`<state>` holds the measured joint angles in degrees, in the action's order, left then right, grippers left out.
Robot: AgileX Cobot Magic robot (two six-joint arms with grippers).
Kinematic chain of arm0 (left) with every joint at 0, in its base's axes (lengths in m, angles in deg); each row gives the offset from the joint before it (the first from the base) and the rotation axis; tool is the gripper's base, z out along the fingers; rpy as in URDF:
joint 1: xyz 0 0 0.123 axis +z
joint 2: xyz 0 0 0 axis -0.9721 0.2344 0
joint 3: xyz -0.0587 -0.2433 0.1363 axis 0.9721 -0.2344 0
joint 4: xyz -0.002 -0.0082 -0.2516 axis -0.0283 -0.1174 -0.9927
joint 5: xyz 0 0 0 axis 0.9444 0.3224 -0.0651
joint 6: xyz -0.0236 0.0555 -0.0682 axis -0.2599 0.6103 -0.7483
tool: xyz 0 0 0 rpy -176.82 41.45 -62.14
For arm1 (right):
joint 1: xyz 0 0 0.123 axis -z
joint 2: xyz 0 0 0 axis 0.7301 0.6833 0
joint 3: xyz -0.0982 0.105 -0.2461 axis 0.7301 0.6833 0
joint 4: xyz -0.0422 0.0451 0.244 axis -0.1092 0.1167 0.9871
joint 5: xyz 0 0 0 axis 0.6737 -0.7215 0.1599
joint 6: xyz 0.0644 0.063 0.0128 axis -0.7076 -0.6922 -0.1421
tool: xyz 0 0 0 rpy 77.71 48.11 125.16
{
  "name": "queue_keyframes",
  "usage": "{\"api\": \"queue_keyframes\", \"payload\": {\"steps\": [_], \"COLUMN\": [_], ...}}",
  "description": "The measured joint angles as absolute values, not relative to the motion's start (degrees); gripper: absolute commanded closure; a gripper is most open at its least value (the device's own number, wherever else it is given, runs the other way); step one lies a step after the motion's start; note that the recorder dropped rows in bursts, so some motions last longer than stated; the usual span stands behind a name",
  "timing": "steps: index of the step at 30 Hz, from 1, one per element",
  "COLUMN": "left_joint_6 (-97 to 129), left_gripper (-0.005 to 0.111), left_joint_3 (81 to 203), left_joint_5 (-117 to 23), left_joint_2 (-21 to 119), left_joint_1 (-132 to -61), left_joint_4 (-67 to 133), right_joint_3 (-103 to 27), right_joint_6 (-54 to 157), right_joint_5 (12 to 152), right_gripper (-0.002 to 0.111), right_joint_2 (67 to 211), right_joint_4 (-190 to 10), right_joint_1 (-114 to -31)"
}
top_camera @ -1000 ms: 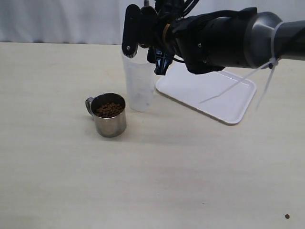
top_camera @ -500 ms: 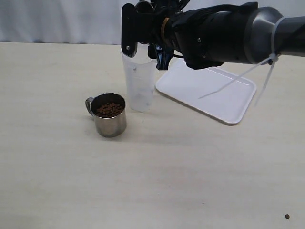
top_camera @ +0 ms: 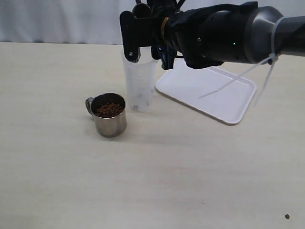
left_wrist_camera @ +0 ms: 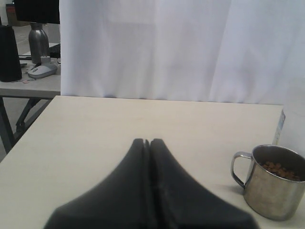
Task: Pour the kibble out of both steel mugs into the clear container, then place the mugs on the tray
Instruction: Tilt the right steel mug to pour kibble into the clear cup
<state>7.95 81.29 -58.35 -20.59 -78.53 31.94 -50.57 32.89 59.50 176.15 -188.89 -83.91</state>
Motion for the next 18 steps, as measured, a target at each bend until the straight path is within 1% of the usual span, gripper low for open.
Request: {"api": "queue_keyframes", "payload": {"steps": [8, 18], "left_joint_6": [7.95, 7.95], "left_gripper": [0.107, 0.107], "left_joint_3": [81.29, 81.29], "left_joint_5": [-58.35, -58.35], "left_joint_2": [-20.59, -20.59], "left_joint_1": [-78.53, -78.53], "left_joint_4": [31.94, 31.94], "right_joint_3": [-53.63, -53.92], "right_joint_6": [34.77, 41.19], "right_joint_5": [59.50, 57.86], "right_gripper": [0.103, 0.103], "right_joint_2": [178.11, 179.53], "right_joint_4": [-189.07, -189.04], "right_joint_1": [-83.91, -83.91]}}
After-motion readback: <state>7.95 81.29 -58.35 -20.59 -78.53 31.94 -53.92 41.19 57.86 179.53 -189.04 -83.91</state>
